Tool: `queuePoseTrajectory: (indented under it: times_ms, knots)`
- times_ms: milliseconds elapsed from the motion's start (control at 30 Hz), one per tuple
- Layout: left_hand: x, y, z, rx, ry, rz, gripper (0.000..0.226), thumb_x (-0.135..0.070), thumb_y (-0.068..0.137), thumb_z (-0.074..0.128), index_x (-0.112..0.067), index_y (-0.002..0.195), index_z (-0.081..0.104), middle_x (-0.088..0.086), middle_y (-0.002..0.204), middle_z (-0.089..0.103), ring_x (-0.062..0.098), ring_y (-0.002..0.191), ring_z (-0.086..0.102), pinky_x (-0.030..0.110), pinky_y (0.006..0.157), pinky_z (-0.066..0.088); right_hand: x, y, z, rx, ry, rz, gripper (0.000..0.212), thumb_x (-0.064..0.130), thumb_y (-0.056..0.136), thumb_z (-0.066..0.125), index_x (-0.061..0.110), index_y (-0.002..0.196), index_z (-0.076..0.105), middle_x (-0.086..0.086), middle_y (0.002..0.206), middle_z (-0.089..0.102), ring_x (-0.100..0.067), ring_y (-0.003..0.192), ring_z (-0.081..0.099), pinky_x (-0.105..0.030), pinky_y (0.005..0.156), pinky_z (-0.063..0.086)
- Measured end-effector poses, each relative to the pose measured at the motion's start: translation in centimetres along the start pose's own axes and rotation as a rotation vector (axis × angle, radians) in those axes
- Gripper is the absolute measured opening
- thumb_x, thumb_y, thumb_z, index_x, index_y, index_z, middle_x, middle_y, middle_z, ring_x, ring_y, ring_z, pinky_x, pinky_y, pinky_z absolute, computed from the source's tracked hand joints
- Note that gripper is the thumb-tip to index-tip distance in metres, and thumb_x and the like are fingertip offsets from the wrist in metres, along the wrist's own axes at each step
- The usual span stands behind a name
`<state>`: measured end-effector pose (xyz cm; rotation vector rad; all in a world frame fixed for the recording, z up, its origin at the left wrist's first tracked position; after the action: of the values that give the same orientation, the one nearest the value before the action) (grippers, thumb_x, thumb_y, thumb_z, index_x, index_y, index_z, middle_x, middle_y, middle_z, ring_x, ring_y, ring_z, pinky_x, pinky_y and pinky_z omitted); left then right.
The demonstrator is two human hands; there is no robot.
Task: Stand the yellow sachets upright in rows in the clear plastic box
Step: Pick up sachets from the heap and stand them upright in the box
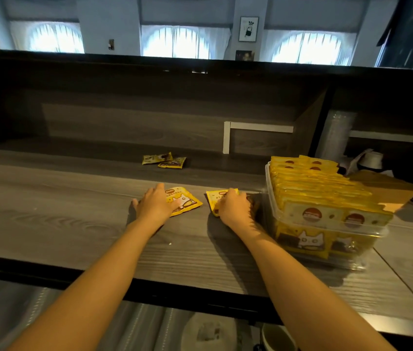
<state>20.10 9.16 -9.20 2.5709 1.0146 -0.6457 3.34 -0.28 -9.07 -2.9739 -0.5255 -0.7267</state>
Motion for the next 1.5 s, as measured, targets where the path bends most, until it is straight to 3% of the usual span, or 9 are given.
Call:
queuePoseTrajectory:
  times_ms: [100, 200, 367, 600, 800, 1000, 1133, 1400, 1500]
  knots:
    - [-0.5, -0.5, -0.9, -0.054, -0.257, 0.049, 0.081, -0.023, 0.077, 0.073, -0.016, 0.143, 0.026, 0.013, 0.143, 0.034, 0.031, 0.13, 0.039, 0.041, 0.102, 0.037, 0.8, -0.2, -1.0, 0.006, 0.155, -0.045, 0.064, 0.012, 0.089, 0.057, 0.006, 0.142, 0.023, -0.019, 0.142, 0.035, -0.035, 0.133, 0.033, -0.042, 0.108, 0.034]
    - [-0.9, -1.2, -1.7, -0.107, -0.35, 0.07, 0.079, -0.012, 0.074, 0.076, -0.015, 0.14, 0.032, 0.011, 0.137, 0.032, 0.029, 0.124, 0.045, 0.036, 0.097, 0.04, 1.1, -1.0, -2.2, -0.019, 0.202, -0.053, 0.078, 0.006, 0.084, 0.062, 0.005, 0.146, 0.013, -0.018, 0.144, 0.031, -0.035, 0.134, 0.034, -0.039, 0.106, 0.036]
    - [-0.9, -2.0, -2.1, -0.152, -0.306, 0.07, 0.045, -0.012, 0.078, 0.068, -0.008, 0.12, 0.051, 0.013, 0.121, 0.056, 0.029, 0.114, 0.052, 0.032, 0.084, 0.041, 2.6, -2.8, -3.4, -0.074, 0.184, -0.166, 0.031, 0.016, 0.09, 0.051, 0.005, 0.119, 0.049, -0.015, 0.123, 0.055, -0.034, 0.115, 0.052, -0.039, 0.088, 0.045]
    - [-1.6, -3.7, -4.3, -0.224, -0.368, 0.051, 0.03, -0.018, 0.08, 0.068, -0.009, 0.104, 0.054, 0.011, 0.105, 0.063, 0.019, 0.084, 0.051, 0.029, 0.066, 0.036, 4.6, -4.7, -5.0, -0.172, 0.394, -0.286, 0.017, 0.02, 0.091, 0.053, 0.009, 0.103, 0.054, -0.012, 0.104, 0.063, -0.029, 0.099, 0.061, -0.045, 0.083, 0.053]
    - [-4.9, -5.0, -8.7, -0.356, -0.363, 0.118, 0.015, -0.003, 0.081, 0.06, -0.009, 0.093, 0.054, 0.016, 0.106, 0.061, 0.032, 0.105, 0.053, 0.033, 0.075, 0.039, 4.7, -5.7, -10.5, -0.293, 0.489, -0.333, 0.017, 0.002, 0.081, 0.061, 0.008, 0.097, 0.056, -0.009, 0.097, 0.065, -0.026, 0.095, 0.062, -0.044, 0.083, 0.054]
    - [-11.4, -5.9, -11.0, -0.425, -0.358, 0.296, 0.021, 0.004, 0.085, 0.05, -0.009, 0.101, 0.055, 0.013, 0.106, 0.062, 0.032, 0.106, 0.054, 0.034, 0.076, 0.041, 3.8, -6.5, -18.5, -0.516, 0.57, -0.413, 0.032, 0.002, 0.086, 0.06, 0.012, 0.116, 0.061, -0.002, 0.107, 0.064, -0.015, 0.104, 0.058, -0.029, 0.087, 0.052]
    - [-16.2, -6.3, -10.5, -0.391, -0.348, 0.41, 0.018, -0.001, 0.088, 0.046, -0.007, 0.103, 0.052, 0.012, 0.1, 0.059, 0.025, 0.096, 0.054, 0.034, 0.072, 0.042, 0.0, -5.0, -21.7, -0.58, 0.646, -0.374, 0.025, 0.009, 0.09, 0.057, 0.009, 0.113, 0.068, -0.009, 0.109, 0.069, -0.018, 0.101, 0.063, -0.021, 0.078, 0.05]
    - [-23.8, -5.5, -7.3, -0.334, -0.314, 0.605, 0.022, -0.001, 0.09, 0.046, -0.007, 0.105, 0.061, 0.014, 0.111, 0.065, 0.027, 0.108, 0.058, 0.024, 0.074, 0.041, -10.4, 0.3, -23.6, -0.586, 0.825, -0.122, 0.024, 0.011, 0.091, 0.057, 0.01, 0.113, 0.067, -0.01, 0.115, 0.066, -0.023, 0.107, 0.062, -0.041, 0.091, 0.054]
    - [-25.8, -4.6, -5.9, -0.291, -0.333, 0.634, 0.026, 0.001, 0.09, 0.046, -0.007, 0.108, 0.064, 0.013, 0.112, 0.066, 0.026, 0.11, 0.058, 0.022, 0.075, 0.04, -12.9, 1.9, -23.7, -0.602, 0.844, -0.072, 0.023, 0.006, 0.09, 0.057, 0.009, 0.111, 0.068, -0.011, 0.113, 0.067, -0.023, 0.107, 0.062, -0.037, 0.092, 0.054]
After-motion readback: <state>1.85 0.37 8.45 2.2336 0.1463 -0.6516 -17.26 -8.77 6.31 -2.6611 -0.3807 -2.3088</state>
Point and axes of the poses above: each hand's wrist, its own y-axis towards the middle knuckle, its own z-axis out of the palm, x = y × z, the point moved 9 cm from there along y, towards the middle knuckle
